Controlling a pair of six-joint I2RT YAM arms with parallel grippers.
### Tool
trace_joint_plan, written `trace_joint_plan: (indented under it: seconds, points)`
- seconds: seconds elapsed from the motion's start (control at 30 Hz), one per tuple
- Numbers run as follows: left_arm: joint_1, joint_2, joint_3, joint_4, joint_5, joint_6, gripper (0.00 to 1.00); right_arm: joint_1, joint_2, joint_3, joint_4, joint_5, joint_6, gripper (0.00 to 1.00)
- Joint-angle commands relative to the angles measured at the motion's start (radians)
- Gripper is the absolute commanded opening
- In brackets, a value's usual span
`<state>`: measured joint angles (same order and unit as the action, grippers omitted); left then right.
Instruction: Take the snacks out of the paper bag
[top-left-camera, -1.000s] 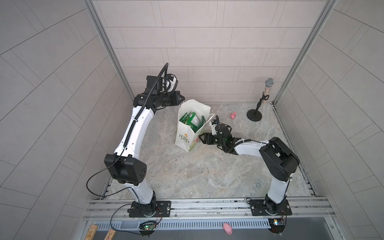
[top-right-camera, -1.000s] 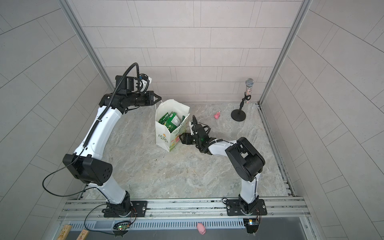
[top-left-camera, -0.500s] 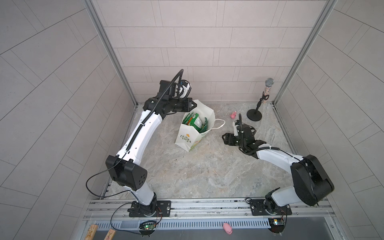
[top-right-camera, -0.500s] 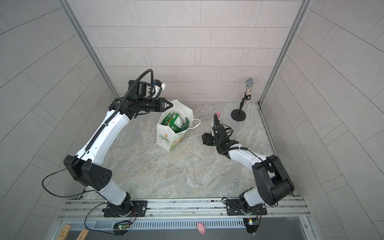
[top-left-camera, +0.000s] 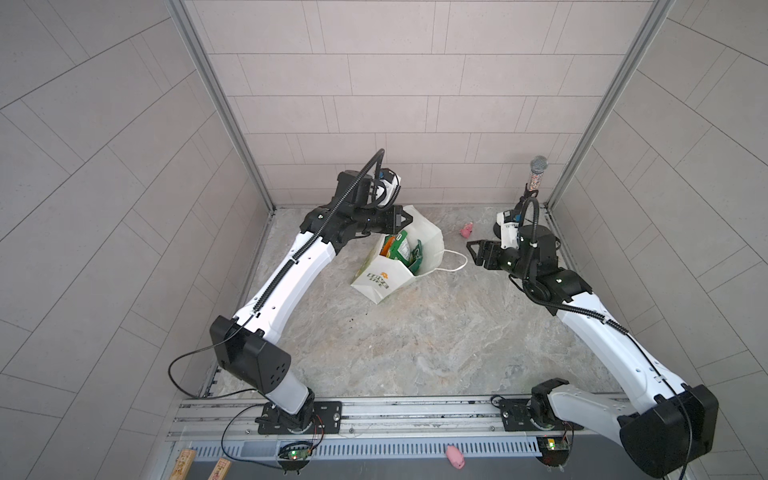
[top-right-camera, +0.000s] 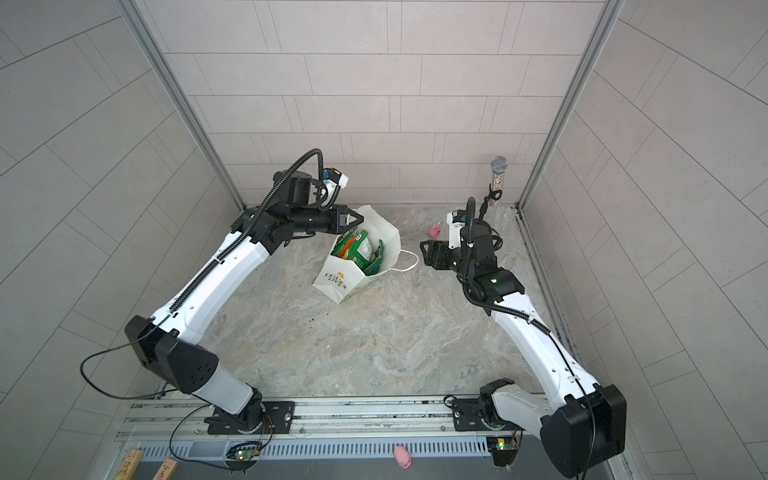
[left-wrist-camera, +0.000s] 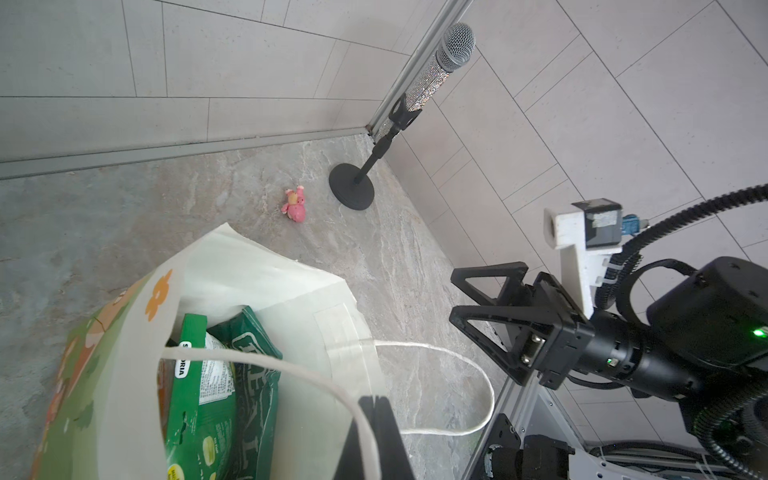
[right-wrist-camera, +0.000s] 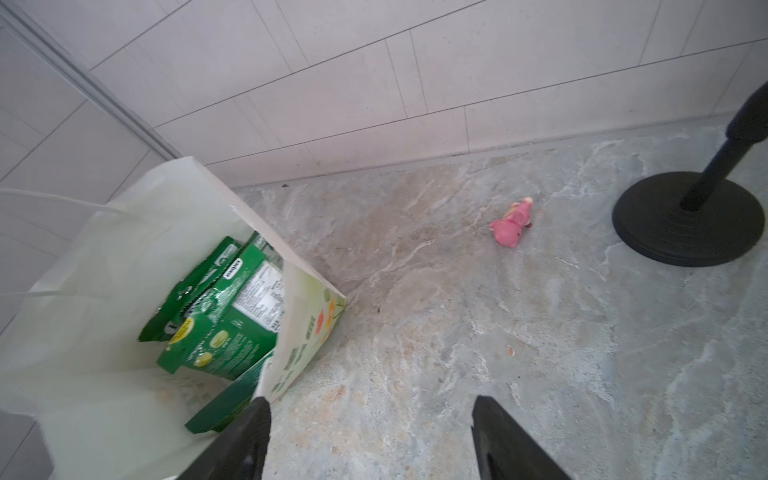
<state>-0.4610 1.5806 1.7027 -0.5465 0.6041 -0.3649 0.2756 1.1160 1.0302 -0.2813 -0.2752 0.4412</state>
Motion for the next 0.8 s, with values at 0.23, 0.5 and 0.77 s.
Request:
trace_joint_plan:
  seconds: [0.23,0.5,0.77]
  points:
    - [-0.064,-0.097,-0.088,0.18,-0.016,-0.14,0.0,0.147,0.027,0.119,-0.1,-0.098,-0.016,0.75]
    - [-0.089,-0.103,-0.11,0.16,-0.014,-0.136,0.0,0.271,0.128,0.049,0.047,-0.076,0.112,0.61]
    - [-0.117,-0.117,-0.147,0.152,-0.043,-0.132,0.0,0.338,0.152,-0.058,0.114,0.066,0.196,0.53]
